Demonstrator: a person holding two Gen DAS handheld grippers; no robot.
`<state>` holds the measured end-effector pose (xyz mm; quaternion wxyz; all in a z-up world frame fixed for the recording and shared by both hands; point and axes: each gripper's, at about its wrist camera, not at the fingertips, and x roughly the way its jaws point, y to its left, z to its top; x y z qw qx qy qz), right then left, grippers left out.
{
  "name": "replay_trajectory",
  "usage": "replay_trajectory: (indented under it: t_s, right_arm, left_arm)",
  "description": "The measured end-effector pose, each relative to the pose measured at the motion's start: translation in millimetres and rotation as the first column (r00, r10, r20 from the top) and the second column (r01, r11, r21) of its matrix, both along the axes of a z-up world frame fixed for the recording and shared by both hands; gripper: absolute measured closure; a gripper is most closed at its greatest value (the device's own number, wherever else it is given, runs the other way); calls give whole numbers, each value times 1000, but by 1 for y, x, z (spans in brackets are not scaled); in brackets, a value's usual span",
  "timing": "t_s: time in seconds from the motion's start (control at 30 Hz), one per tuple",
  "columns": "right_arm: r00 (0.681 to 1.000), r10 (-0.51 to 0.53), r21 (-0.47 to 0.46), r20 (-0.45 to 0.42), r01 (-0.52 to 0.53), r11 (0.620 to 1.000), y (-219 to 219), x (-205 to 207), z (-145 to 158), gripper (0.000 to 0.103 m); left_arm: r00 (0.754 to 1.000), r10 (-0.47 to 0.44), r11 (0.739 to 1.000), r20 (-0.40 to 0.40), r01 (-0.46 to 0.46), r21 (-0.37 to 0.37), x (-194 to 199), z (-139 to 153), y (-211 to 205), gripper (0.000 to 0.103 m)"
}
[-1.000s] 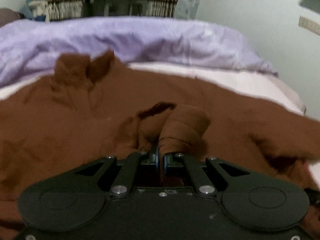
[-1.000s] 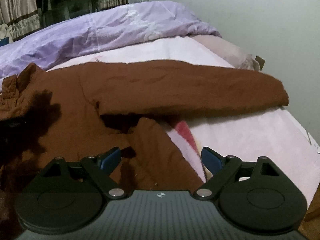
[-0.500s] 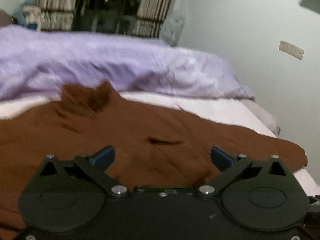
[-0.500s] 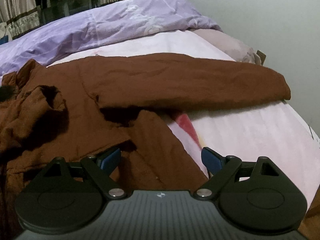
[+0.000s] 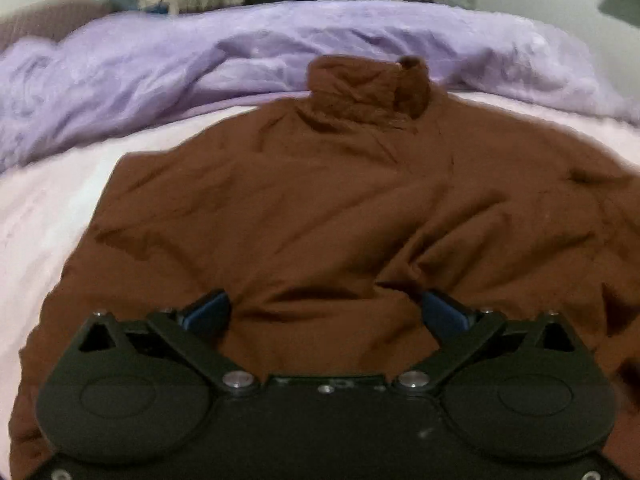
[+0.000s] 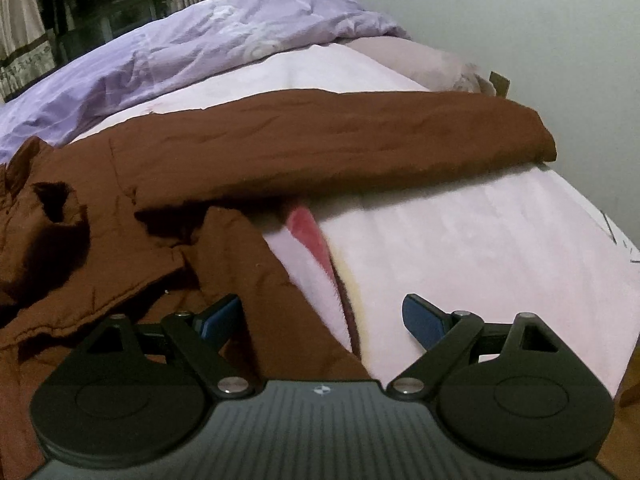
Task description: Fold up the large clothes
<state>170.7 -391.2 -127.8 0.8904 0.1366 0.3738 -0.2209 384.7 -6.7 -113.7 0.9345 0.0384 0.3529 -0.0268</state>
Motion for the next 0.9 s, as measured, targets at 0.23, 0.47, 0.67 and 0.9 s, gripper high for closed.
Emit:
replay_trajectory:
  t_s: [0.23,0.47,0.67,0.9]
  right_arm:
    - [1000,4,0,5,-4,1000,-2,-3,1,0]
    - [1000,-1,52,21,0,999,-15,-10,-3,0]
    - [998,-10,84,68,4,996,-27,-25,4,0]
    - [991,-118,49,62,115,992,-56,-49,10,0]
  left_arm:
    - [990,48,997,132,-57,59,-26,42,20,0]
    - [980,174,983,93,-178,37,-13,-10,81,0]
    - [978,142,987,153,-152,56,-24,24,56,0]
    - [969,-124,985,216,146,-88,-24,63,-69,0]
